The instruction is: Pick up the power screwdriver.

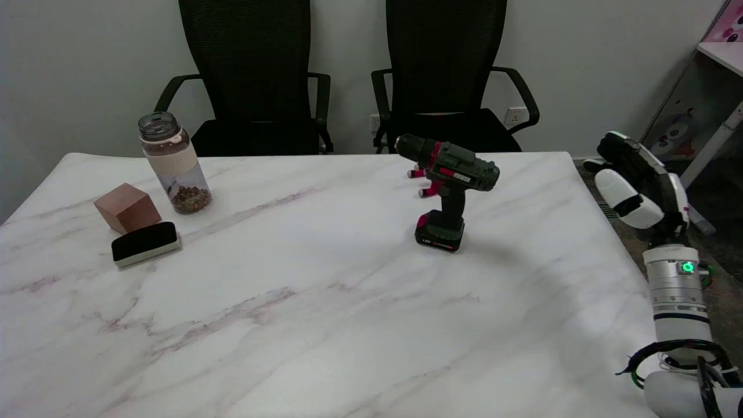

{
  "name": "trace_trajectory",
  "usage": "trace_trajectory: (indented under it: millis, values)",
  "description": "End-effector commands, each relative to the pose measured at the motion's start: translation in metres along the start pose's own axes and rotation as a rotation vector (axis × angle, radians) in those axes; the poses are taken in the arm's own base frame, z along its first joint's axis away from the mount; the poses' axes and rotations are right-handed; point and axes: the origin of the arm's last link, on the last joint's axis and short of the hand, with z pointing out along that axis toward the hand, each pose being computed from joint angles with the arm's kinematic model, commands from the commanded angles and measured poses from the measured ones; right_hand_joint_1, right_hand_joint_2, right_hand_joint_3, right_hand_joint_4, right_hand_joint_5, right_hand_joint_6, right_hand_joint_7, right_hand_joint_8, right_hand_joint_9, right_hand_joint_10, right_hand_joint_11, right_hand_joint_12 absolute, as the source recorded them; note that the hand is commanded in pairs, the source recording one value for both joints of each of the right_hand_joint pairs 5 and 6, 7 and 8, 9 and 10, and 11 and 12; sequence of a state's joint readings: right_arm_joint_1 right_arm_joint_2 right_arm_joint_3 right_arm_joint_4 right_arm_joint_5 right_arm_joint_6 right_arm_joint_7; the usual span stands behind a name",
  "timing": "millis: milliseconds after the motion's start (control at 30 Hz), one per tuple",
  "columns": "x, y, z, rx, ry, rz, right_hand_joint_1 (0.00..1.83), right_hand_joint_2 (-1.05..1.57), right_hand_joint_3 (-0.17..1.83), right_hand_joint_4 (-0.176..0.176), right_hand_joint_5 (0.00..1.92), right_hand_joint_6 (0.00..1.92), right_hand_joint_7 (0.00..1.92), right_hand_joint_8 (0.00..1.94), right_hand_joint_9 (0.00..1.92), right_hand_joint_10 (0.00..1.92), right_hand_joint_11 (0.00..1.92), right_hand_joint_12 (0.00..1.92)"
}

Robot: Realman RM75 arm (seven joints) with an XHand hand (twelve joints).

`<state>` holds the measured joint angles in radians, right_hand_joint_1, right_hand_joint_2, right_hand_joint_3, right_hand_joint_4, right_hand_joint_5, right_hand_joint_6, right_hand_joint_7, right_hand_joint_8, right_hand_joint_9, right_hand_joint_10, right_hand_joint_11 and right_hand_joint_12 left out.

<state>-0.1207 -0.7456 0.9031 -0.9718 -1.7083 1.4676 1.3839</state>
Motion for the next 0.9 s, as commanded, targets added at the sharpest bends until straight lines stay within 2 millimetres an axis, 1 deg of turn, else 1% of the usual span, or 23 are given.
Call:
trace_trajectory:
  millis: [33, 133, 233, 367, 500, 567, 633, 800, 900]
  values:
    - [0.035, -0.017, 0.01, 0.069, 0.088, -0.003, 0.92, 0.25, 0.91, -0.143, 0.54, 0.54, 0.54, 0.54, 0.47, 0.47, 0.67, 0.67]
    - [0.037, -0.016, 0.012, 0.062, 0.092, -0.007, 0.92, 0.25, 0.92, -0.134, 0.58, 0.58, 0.58, 0.58, 0.5, 0.5, 0.7, 0.7]
    - [0.037, -0.015, 0.013, 0.055, 0.096, -0.002, 0.92, 0.25, 0.91, -0.137, 0.6, 0.6, 0.6, 0.6, 0.52, 0.52, 0.72, 0.72]
    - [0.035, -0.009, 0.01, 0.016, 0.071, -0.012, 0.92, 0.25, 0.9, -0.137, 0.62, 0.62, 0.62, 0.62, 0.56, 0.56, 0.75, 0.75]
    - [0.024, -0.001, 0.003, -0.033, 0.032, 0.005, 0.92, 0.24, 0.91, -0.13, 0.63, 0.63, 0.63, 0.63, 0.57, 0.57, 0.77, 0.77]
    - [0.019, 0.0, 0.0, -0.046, 0.019, 0.016, 0.92, 0.23, 0.91, -0.121, 0.63, 0.63, 0.63, 0.63, 0.58, 0.58, 0.79, 0.79]
    - [0.016, 0.002, -0.002, -0.055, 0.012, 0.02, 0.92, 0.23, 0.91, -0.121, 0.61, 0.61, 0.61, 0.61, 0.58, 0.58, 0.79, 0.79]
    - [0.008, 0.009, -0.002, -0.115, -0.009, 0.039, 0.92, 0.21, 0.91, -0.115, 0.57, 0.57, 0.57, 0.57, 0.58, 0.58, 0.8, 0.8]
    - [-0.004, 0.018, 0.002, -0.176, -0.073, 0.04, 0.92, 0.17, 0.93, -0.099, 0.53, 0.53, 0.53, 0.53, 0.57, 0.57, 0.78, 0.78]
